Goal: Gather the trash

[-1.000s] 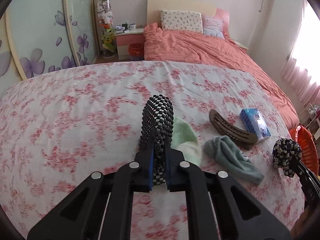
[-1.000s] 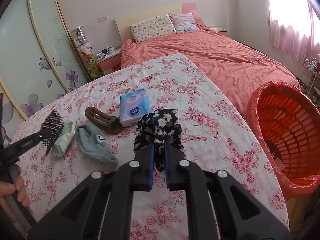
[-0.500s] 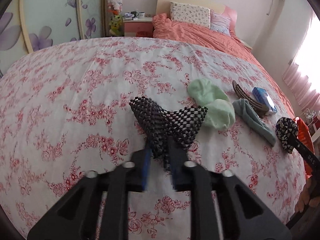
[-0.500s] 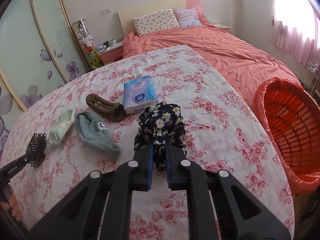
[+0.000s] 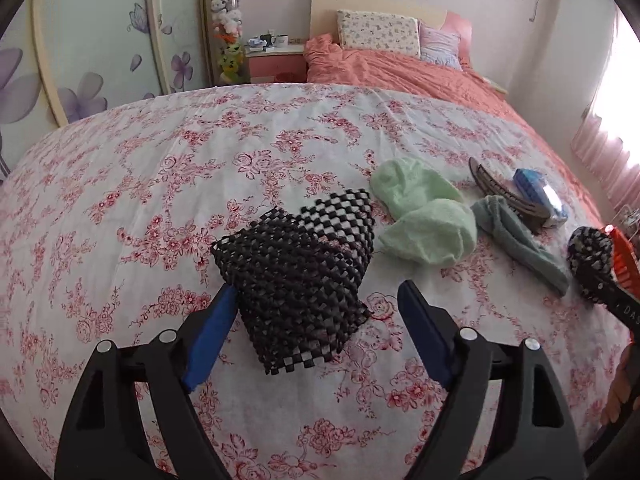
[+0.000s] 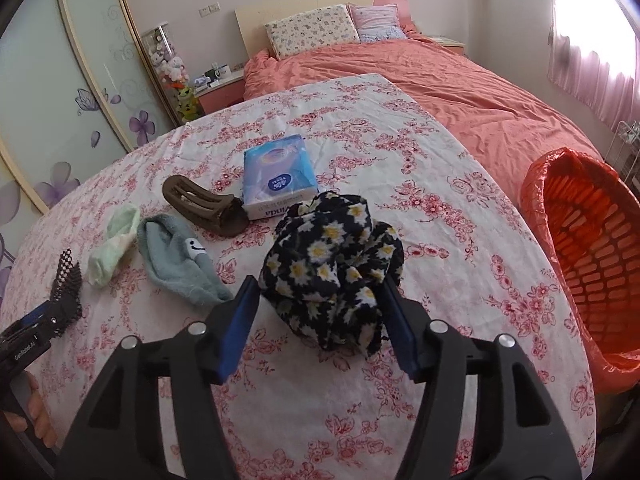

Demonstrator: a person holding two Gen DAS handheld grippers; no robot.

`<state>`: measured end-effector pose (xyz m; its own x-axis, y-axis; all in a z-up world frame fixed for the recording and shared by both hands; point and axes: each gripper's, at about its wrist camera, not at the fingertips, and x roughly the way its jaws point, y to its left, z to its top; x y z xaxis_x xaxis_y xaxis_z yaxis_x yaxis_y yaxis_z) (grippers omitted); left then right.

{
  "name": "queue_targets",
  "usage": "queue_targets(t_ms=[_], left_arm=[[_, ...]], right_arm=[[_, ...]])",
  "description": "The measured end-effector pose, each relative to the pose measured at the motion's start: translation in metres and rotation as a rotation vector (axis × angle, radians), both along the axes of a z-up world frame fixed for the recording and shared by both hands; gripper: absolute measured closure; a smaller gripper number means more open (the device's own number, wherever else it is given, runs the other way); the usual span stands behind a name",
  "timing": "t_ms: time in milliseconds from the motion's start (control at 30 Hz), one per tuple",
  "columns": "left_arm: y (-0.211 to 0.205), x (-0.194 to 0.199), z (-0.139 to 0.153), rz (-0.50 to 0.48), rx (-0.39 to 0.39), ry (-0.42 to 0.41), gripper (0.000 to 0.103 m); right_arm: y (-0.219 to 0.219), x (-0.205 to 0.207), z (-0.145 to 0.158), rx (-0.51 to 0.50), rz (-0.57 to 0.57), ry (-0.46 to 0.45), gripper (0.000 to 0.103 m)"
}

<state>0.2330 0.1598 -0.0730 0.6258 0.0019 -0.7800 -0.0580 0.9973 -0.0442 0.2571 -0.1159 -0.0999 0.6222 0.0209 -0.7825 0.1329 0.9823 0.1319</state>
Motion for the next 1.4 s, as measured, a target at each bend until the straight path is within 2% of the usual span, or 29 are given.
queue_targets(t_ms=[67,267,600,900,1400], left_arm=[[0.001,0.004,-0.002,0.019,0.02,0.009,0.022],[0.015,0.014,-0.007,0.085,0.016,0.022,0.022],[0.014,0.014,-0.008,0.082,0.035,0.025,0.021],[0.017,0.016,-0.01,0.098,0.034,0.031,0.017],[0.02,0.015,-0.01,0.114,0.029,0.036,0.013]], right_arm=[[0.001,0.003,-0.001,-0.019,-0.005,0.002,0.043],[0.003,0.011,-0.003,-0.064,-0.009,0.014,0.042],[0.012,0.015,-0.007,-0.124,-0.002,0.04,0.039],[0.014,0.016,-0.008,-0.128,0.013,0.046,0.032],[0.012,0.015,-0.008,-0.123,0.014,0.045,0.03]])
